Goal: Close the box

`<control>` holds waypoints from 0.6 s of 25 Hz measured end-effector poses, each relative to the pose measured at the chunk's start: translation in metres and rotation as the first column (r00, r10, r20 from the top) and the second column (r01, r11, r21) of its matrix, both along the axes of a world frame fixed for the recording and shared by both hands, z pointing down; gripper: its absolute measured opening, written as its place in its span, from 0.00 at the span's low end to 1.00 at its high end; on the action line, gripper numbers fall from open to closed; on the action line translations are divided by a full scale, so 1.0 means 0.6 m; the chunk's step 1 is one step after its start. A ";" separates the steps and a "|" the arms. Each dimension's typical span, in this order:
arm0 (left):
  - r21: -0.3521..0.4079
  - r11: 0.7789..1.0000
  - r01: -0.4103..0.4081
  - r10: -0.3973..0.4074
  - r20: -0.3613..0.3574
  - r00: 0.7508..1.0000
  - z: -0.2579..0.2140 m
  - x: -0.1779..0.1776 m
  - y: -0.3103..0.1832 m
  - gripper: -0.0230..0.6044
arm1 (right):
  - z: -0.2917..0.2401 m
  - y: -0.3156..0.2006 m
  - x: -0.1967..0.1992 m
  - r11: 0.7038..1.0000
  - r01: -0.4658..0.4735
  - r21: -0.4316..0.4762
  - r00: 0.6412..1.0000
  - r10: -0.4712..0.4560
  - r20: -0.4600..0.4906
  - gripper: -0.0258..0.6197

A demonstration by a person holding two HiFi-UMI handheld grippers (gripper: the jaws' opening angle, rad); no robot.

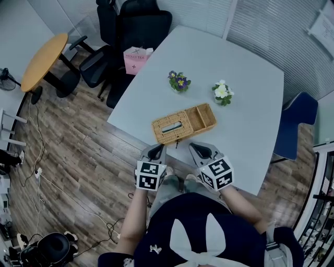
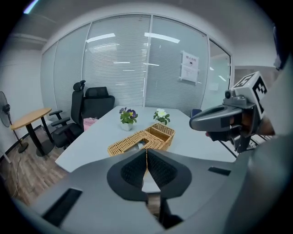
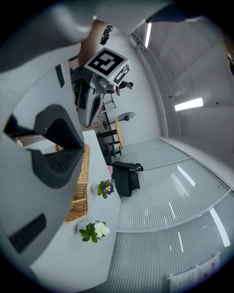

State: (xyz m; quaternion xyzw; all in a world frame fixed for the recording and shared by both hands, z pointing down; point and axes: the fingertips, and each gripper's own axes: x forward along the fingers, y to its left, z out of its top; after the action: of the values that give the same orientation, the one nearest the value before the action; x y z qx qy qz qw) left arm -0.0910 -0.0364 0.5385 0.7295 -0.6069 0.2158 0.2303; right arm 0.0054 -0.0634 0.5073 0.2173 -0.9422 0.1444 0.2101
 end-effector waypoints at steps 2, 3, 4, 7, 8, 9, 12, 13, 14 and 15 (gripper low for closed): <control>-0.007 1.000 0.022 -0.022 -0.011 1.000 -0.007 0.004 0.001 0.07 | -0.003 0.001 -0.001 1.000 0.002 0.004 1.000 -0.002 0.002 0.04; -0.007 0.999 0.031 -0.031 -0.020 0.999 -0.010 0.006 0.000 0.07 | -0.005 0.002 -0.002 1.000 0.004 0.006 1.000 -0.004 0.003 0.04; -0.002 0.999 0.039 -0.039 -0.029 0.999 -0.014 0.008 0.000 0.07 | -0.007 0.002 -0.003 1.000 0.005 0.007 1.000 -0.005 0.004 0.04; 0.019 0.999 0.050 -0.049 -0.040 0.998 -0.024 0.016 -0.001 0.07 | -0.009 0.004 -0.005 1.000 0.011 0.014 1.000 -0.011 0.008 0.04; 0.024 0.998 0.051 -0.050 -0.043 0.998 -0.026 0.019 0.000 0.07 | -0.010 0.005 -0.006 1.000 0.013 0.016 1.000 -0.013 0.010 0.04; 0.027 0.998 0.051 -0.049 -0.050 0.998 -0.027 0.022 0.001 0.07 | -0.011 0.006 -0.007 1.000 0.015 0.017 1.000 -0.015 0.012 0.04; 0.030 0.998 0.051 -0.048 -0.085 0.995 -0.029 0.029 0.003 0.07 | -0.013 0.009 -0.010 0.999 0.022 0.023 1.000 -0.022 0.014 0.04; 0.032 0.998 0.053 -0.050 -0.094 0.994 -0.030 0.030 0.003 0.07 | -0.014 0.009 -0.011 0.999 0.024 0.024 1.000 -0.024 0.015 0.04; 0.034 0.998 0.054 -0.051 -0.100 0.994 -0.031 0.031 0.003 0.07 | -0.014 0.009 -0.011 0.999 0.025 0.025 1.000 -0.026 0.015 0.04; 0.036 0.998 0.055 -0.051 -0.105 0.993 -0.033 0.032 0.004 0.07 | -0.015 0.009 -0.012 0.999 0.026 0.026 1.000 -0.027 0.016 0.04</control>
State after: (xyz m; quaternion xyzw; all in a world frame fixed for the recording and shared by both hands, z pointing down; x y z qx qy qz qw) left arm -0.0716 -0.0343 0.5188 0.7275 -0.6174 0.1598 0.2530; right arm -0.0015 -0.0577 0.4982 0.2064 -0.9484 0.1315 0.2015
